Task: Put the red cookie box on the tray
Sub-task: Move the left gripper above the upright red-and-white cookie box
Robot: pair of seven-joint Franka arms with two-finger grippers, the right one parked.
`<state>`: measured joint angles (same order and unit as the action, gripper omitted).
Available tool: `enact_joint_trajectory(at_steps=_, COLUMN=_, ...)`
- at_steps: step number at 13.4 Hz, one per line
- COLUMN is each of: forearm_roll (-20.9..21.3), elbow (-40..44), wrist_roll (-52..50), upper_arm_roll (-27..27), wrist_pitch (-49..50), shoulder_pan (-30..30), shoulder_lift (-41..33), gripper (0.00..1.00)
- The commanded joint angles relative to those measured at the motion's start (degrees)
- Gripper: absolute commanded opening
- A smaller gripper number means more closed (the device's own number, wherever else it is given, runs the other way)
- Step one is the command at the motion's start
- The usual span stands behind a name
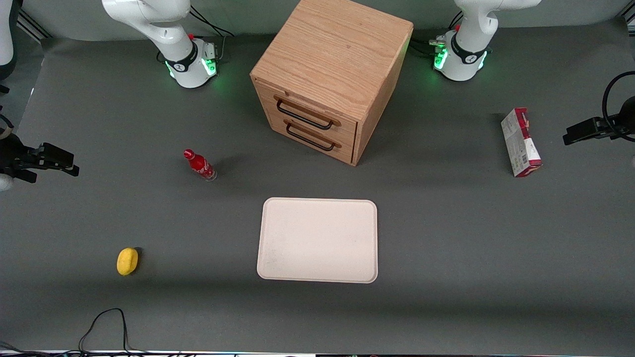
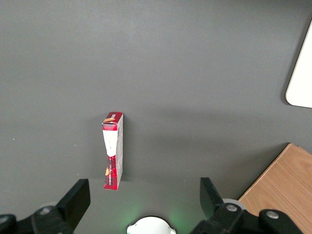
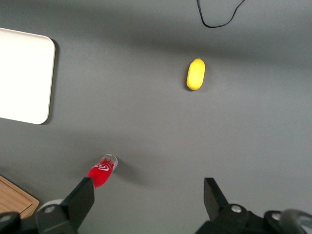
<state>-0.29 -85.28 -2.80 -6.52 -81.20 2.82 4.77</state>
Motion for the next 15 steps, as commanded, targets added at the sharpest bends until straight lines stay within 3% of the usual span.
enact_joint_trajectory(at_steps=1, forearm_roll=1.0, elbow=-0.8, wrist_roll=0.4, upper_arm_roll=-0.3, wrist_pitch=1.0, shoulder_pan=0.1, shoulder_lift=-1.1, gripper=1.0)
enact_joint_trajectory(at_steps=6, forearm_roll=2.2, elbow=-14.4, wrist_roll=2.1, upper_arm_roll=-0.2, wrist_pitch=0.5, shoulder_pan=-4.7, shoulder_lift=-11.6, gripper=1.0)
enact_joint_trajectory(at_steps=12, forearm_roll=4.5, elbow=-39.3, wrist_roll=5.5, upper_arm_roll=-1.4, wrist_pitch=-8.6, shoulder_pan=-8.9, shoulder_lift=-30.5, gripper=1.0)
enact_joint_trajectory(at_steps=15, forearm_roll=5.4, elbow=-44.8, wrist_roll=5.7, upper_arm_roll=-1.4, wrist_pitch=-11.7, shoulder_pan=-9.0, shoulder_lift=-33.3, gripper=1.0)
